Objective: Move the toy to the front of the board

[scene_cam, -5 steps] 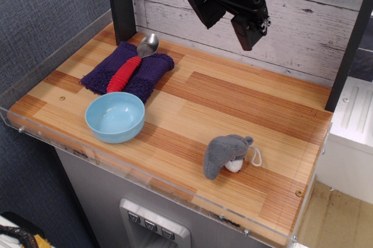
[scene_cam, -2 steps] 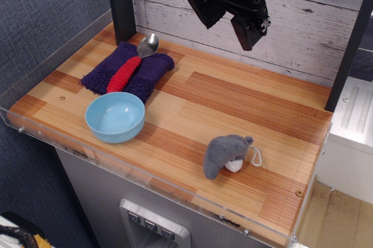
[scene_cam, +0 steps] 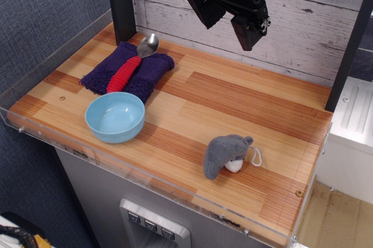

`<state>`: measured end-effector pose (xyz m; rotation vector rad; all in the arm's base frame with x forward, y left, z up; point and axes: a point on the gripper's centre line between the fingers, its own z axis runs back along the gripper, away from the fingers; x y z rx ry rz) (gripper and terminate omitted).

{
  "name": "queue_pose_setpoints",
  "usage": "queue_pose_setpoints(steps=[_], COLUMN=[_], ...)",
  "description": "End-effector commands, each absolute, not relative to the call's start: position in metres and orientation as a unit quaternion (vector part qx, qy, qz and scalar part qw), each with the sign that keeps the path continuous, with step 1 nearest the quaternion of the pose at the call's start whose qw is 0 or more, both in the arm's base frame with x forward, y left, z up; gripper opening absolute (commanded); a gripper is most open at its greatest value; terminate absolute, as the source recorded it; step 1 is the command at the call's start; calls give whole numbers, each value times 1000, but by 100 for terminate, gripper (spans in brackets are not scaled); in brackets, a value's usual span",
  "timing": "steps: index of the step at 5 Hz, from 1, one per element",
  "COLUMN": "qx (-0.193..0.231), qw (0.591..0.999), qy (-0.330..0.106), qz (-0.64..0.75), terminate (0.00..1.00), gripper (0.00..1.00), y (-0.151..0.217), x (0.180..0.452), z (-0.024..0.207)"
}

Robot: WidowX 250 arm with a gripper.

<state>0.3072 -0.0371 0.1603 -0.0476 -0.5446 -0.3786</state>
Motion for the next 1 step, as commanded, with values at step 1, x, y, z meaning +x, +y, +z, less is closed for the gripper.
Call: queue_pose_setpoints(steps=[1], qx=[-19], qw=[936], qy=[-297], qz=[-188], terminate=[100], gripper=[100], y=[-33], x=[299], z=[178])
